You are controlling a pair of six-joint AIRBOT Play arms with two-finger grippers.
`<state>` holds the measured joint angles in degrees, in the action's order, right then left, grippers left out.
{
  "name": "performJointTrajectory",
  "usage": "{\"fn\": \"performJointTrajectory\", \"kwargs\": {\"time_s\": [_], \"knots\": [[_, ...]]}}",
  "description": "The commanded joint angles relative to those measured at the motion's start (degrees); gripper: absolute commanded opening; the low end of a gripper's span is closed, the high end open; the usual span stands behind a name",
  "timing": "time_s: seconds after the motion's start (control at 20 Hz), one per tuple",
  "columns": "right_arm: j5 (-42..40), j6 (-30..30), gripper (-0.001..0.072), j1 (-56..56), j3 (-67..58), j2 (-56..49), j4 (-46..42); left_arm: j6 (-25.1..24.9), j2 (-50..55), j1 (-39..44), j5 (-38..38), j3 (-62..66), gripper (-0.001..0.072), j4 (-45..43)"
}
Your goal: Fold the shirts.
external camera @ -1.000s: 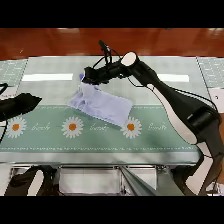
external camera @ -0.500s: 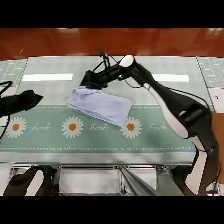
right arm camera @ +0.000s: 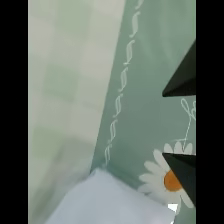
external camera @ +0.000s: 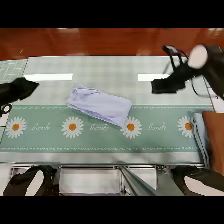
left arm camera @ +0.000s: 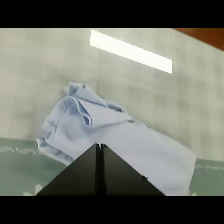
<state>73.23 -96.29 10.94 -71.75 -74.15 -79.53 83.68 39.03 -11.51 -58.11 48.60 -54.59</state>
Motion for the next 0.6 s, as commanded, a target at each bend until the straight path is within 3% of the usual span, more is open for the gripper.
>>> {"fn": "performJointTrajectory", "kwargs": {"time_s": [0.0, 0.1, 0.3, 0.4, 0.55], "knots": [[-24.2, -6.6, 0.0409, -6.2, 30.4, 15.3, 9.2, 0.0, -0.2, 4.6, -1.7, -3.8, 0.0015, 1.1], [-30.6, 2.7, 0.0409, -8.1, 38.8, 14.4, 26.8, 0.0, -0.2, 8.5, 0.5, -6.7, 0.0015, 2.2], [-29.9, 21.4, 0.0409, -5.7, 39.5, 3.6, 52.2, 2.6, 0.7, 14.5, 6.3, -10.0, 0.0015, 2.8], [-29.0, 25.7, 0.0409, -3.7, 37.4, -2.1, 59.2, 2.6, 1.6, 15.6, 7.0, -10.0, 0.0015, 3.0], [-28.6, 26.1, 0.0409, -0.3, 32.0, -8.2, 60.5, 2.6, 2.5, 15.6, 7.2, -10.0, 0.0015, 3.2]]}}
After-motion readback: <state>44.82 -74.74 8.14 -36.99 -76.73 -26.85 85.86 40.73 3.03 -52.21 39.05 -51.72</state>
